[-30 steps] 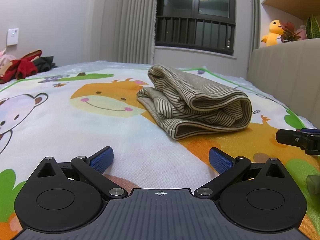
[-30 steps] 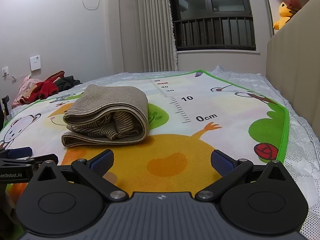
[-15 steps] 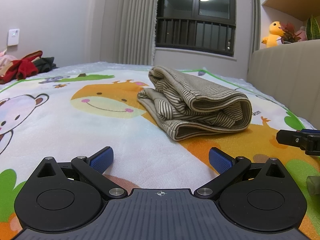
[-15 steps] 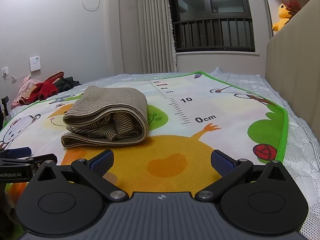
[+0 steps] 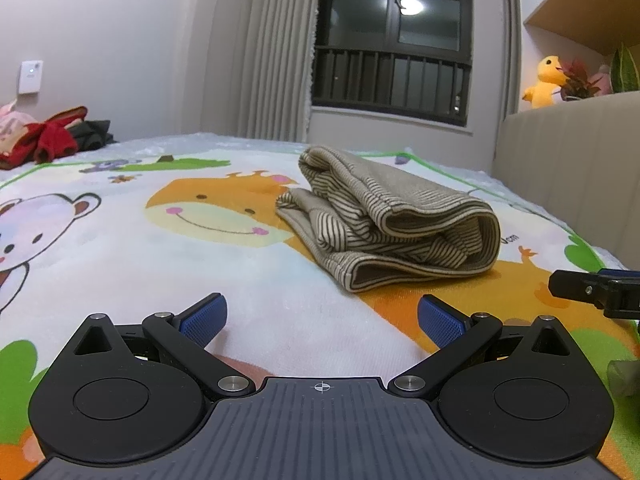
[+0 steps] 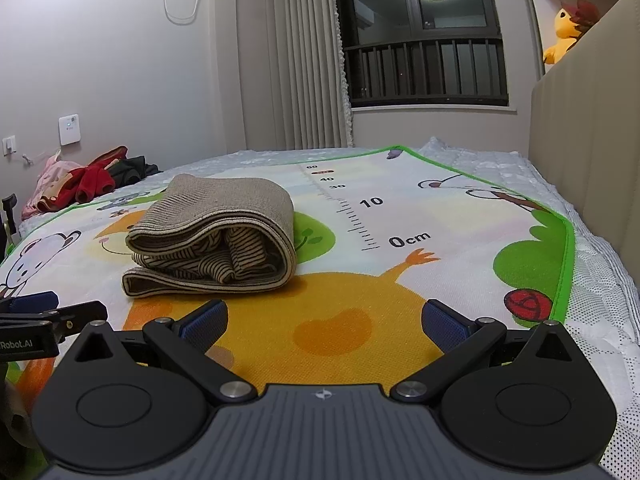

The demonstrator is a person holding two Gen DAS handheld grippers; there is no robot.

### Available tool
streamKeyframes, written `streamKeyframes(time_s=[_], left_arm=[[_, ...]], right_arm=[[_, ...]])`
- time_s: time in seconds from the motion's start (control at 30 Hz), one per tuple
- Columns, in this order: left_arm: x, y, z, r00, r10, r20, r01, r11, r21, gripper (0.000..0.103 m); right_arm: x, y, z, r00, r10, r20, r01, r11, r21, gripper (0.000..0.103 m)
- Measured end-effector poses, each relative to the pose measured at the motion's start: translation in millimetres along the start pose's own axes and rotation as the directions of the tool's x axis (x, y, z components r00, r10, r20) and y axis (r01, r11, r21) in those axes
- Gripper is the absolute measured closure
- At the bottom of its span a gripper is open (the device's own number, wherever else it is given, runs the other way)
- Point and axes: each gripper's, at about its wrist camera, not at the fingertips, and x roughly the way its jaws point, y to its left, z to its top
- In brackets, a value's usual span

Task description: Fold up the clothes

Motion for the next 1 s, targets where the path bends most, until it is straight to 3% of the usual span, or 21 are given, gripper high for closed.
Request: streamKeyframes(time_s=[1.0], left_arm=[[-4.5,-1.6,-1.2,1.000,-0.002,0.031,0.001,1.000,0.010,0.000]], right_arm=[[-0.6,0.9,0.3,1.000,-0.010,0.001,0.010,1.000,0.008,0.000]])
